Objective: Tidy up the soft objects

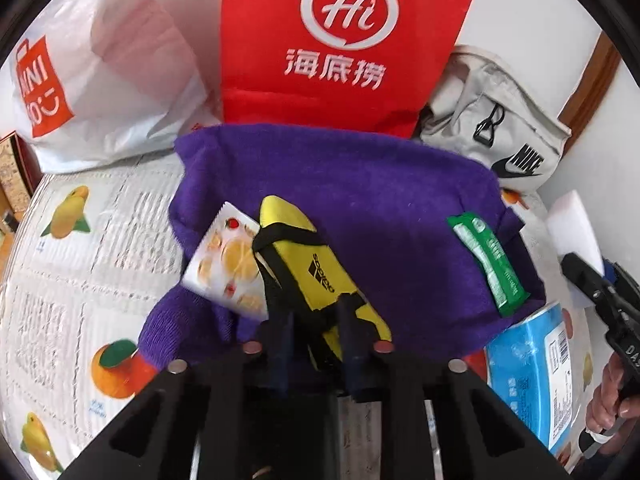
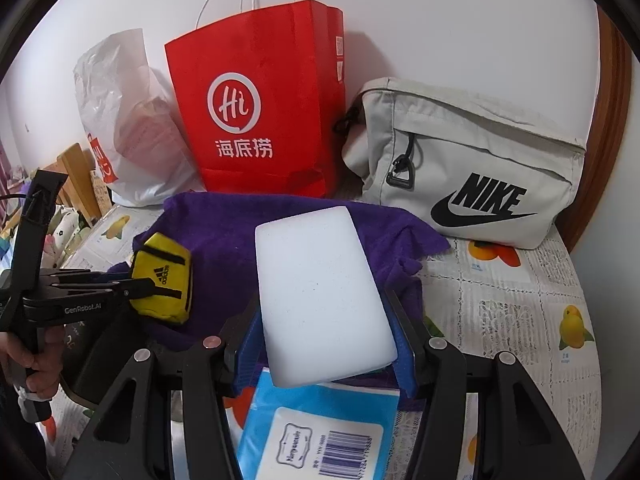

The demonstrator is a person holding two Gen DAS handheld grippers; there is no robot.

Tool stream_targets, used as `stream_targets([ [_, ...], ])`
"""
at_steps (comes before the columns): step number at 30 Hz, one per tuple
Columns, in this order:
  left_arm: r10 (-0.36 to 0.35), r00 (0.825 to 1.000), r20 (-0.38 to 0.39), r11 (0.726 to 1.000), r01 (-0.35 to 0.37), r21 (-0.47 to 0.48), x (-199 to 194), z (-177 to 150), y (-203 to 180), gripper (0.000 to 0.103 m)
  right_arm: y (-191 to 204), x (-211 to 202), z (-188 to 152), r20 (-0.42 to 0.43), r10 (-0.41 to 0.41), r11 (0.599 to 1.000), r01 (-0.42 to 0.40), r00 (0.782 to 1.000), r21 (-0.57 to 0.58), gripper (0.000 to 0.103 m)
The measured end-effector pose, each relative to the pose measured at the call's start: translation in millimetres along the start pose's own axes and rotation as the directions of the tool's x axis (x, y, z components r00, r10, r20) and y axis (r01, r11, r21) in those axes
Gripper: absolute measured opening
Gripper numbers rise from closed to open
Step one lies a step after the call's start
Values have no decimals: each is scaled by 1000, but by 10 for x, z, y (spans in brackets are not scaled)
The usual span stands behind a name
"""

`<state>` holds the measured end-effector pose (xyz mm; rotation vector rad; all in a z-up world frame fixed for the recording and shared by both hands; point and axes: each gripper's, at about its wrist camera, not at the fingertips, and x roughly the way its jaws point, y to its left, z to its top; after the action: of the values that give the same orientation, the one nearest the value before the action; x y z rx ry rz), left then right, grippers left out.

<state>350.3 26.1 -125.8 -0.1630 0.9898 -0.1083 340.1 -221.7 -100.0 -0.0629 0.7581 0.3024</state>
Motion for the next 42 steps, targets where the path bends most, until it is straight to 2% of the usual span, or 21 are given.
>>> stream_targets([
  [4, -59, 998, 26, 998, 59, -5, -78, 77, 2, 9, -32, 65, 20, -5, -3, 1000, 3, 1000, -13, 55],
  [15, -64, 997, 36, 998, 64, -2, 36, 367, 24, 9, -64, 338, 247, -11, 15, 999, -16, 1000, -52, 55],
  [23, -62, 998, 7, 998, 62, -4, 207, 459, 101, 10, -51, 683, 355, -80, 2, 997, -9, 997, -83, 55],
  [26, -48, 999, -2, 999, 48, -11, 226, 472, 134, 11, -66, 799, 394, -105, -12, 996, 2, 994, -93, 55],
  [32, -31, 999, -11, 999, 31, -10, 258, 463, 209, 14, -202, 1085, 504, -184, 21, 999, -28, 983, -38, 55],
  [36, -17, 1000, -18, 1000, 17, -16, 286, 457, 257, 22, -269, 1194, 539, -210, 23, 999, -28, 977, -18, 56],
  [41, -12, 1000, -23, 1000, 12, -22, 291, 467, 299, 23, -306, 1270, 540, -236, 35, 999, -35, 971, 4, 60],
  [42, -10, 1000, -23, 1000, 9, -21, 286, 473, 306, 28, -310, 1280, 538, -243, 32, 999, -33, 970, 1, 62],
])
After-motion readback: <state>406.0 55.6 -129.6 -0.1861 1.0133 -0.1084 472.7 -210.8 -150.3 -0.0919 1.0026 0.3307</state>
